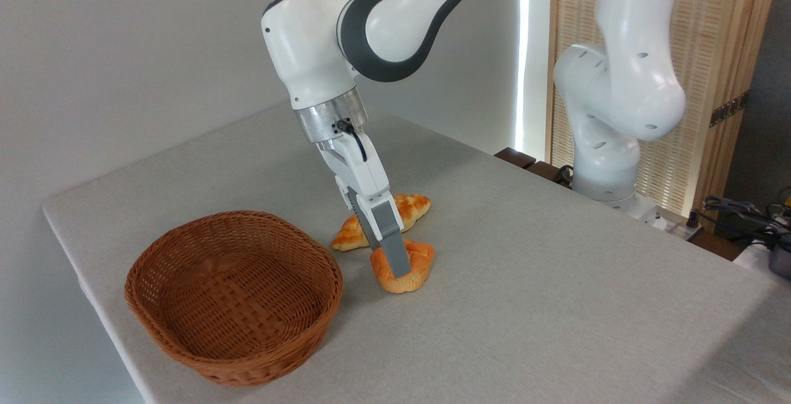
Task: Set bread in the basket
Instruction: 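Close the gripper fingers around the small round golden bun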
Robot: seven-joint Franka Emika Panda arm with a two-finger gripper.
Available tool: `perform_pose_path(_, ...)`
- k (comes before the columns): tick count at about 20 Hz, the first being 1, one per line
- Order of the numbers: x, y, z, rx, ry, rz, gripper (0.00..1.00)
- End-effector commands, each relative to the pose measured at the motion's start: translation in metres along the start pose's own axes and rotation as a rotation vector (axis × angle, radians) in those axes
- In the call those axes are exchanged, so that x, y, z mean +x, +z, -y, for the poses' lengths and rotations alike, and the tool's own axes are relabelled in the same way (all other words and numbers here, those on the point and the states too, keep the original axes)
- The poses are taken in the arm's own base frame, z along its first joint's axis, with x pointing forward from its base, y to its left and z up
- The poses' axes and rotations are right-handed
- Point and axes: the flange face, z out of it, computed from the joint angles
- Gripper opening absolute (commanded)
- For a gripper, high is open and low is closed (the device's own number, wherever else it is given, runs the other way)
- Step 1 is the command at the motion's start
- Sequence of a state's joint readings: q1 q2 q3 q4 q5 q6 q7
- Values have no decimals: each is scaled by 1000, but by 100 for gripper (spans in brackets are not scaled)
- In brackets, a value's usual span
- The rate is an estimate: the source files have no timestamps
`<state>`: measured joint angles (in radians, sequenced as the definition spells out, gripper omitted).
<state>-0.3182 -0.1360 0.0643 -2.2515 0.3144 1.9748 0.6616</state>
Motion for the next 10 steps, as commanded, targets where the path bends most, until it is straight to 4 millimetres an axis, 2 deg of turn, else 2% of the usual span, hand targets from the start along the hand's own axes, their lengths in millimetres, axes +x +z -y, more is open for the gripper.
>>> perform_pose_path(1,-4,5,0,9,5,5,100)
perform_pose_path(4,-6,9,0,0,2,15,100)
perform_pose_path(6,-12,14,3,-12,-12,19,94)
perform_pose_path(8,-13,16,2,-16,-15,22,81)
perform_pose_path(9,-13,18,1,-19,-14,25,68)
perform_pose_path(10,-13,19,0,-20,-14,26,63)
